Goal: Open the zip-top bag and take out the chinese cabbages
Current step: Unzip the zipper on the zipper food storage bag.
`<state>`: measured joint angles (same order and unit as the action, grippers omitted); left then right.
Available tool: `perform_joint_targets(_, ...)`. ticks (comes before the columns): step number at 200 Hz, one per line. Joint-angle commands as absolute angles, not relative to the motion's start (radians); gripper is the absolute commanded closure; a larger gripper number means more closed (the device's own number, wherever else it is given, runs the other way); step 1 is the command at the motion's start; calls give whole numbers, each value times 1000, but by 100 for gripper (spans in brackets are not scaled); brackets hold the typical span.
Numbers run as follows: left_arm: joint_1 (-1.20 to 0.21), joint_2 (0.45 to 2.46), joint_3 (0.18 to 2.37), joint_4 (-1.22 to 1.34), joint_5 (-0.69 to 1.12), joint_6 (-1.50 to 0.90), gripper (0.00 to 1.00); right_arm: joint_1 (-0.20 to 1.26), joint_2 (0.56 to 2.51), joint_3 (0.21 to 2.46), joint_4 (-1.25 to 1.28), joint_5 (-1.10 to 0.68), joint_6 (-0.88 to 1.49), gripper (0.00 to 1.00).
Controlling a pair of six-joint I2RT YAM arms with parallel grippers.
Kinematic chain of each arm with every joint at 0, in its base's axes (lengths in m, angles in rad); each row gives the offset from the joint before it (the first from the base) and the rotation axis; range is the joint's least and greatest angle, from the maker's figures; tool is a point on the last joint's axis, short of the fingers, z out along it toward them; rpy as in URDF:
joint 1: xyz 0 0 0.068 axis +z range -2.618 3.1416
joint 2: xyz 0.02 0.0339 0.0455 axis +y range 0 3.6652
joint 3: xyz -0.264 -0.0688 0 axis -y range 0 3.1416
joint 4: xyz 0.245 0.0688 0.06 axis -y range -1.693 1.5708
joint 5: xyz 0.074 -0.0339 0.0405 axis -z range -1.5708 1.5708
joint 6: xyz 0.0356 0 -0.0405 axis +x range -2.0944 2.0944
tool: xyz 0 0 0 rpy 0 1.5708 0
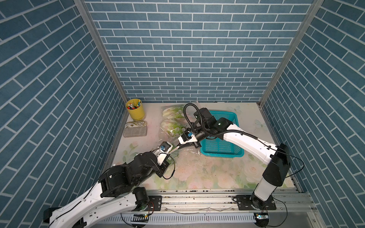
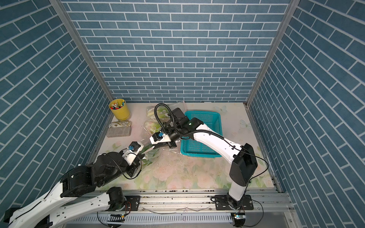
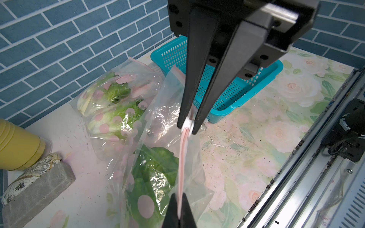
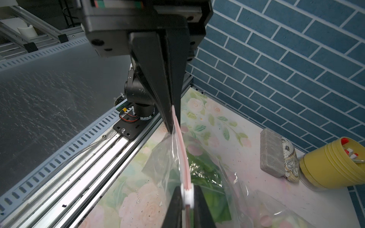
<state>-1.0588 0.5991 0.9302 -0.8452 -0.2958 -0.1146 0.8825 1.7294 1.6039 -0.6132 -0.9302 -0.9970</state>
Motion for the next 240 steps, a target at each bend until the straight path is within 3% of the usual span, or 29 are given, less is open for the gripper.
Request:
perform_joint_targets(1, -1053, 558, 986, -892, -332, -133, 100, 815, 1714, 1569, -645, -836, -1065, 100)
perform_joint_targets(240, -1054, 520, 1011, -1002, -329, -194, 100, 563, 1710, 1397, -553, -801, -1053, 100)
